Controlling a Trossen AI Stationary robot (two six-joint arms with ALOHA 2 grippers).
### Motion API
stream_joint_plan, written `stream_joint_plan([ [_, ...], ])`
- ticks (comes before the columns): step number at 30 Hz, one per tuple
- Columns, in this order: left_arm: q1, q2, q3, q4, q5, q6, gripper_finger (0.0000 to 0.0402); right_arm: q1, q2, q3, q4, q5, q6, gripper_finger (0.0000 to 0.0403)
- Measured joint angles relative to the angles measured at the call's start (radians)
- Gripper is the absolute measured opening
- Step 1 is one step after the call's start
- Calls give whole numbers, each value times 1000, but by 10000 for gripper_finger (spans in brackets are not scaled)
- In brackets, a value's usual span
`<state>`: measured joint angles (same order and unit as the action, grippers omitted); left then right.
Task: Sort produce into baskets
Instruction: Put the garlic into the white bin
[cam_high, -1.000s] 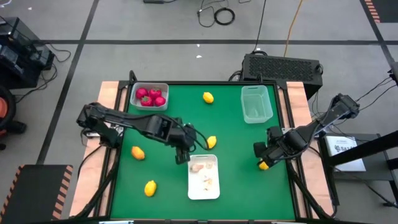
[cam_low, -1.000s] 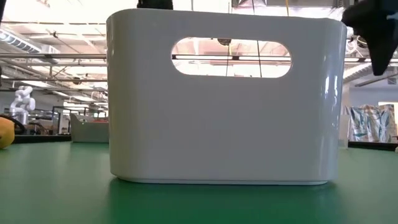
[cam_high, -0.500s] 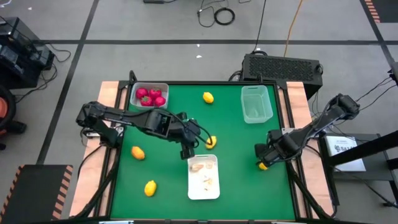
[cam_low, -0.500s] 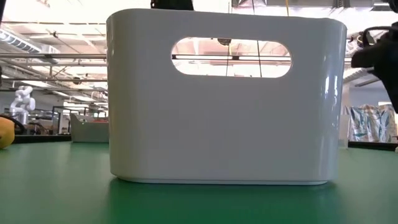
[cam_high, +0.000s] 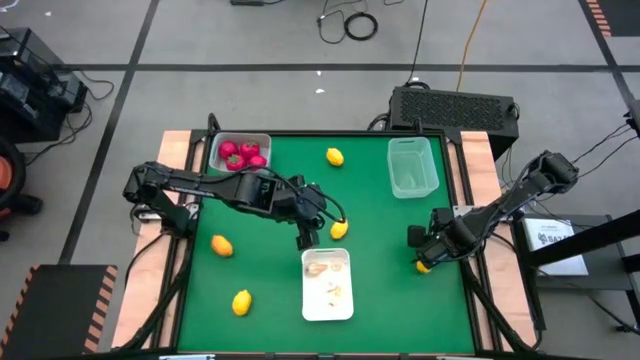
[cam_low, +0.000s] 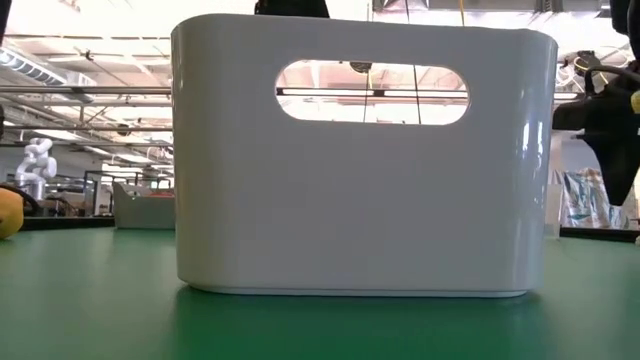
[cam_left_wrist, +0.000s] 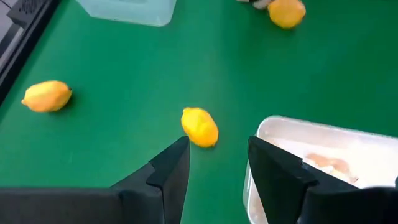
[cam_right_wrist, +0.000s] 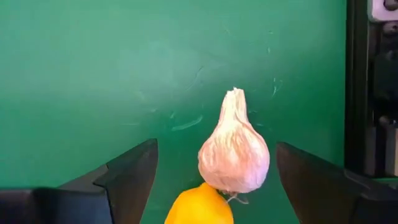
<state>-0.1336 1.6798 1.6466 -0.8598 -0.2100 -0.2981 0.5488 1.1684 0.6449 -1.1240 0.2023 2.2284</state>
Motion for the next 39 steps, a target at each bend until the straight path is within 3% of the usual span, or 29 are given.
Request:
stream_joint_plan([
  [9, 3, 0, 0, 15, 0, 1, 170, 1, 92, 0, 50, -22, 38, 313],
  [25, 4, 0, 0, 13, 15, 149, 171, 1, 240, 0, 93, -23, 44, 308],
  [39, 4, 0, 0, -24, 24, 147, 170, 1, 242, 9, 88, -9, 30, 155],
])
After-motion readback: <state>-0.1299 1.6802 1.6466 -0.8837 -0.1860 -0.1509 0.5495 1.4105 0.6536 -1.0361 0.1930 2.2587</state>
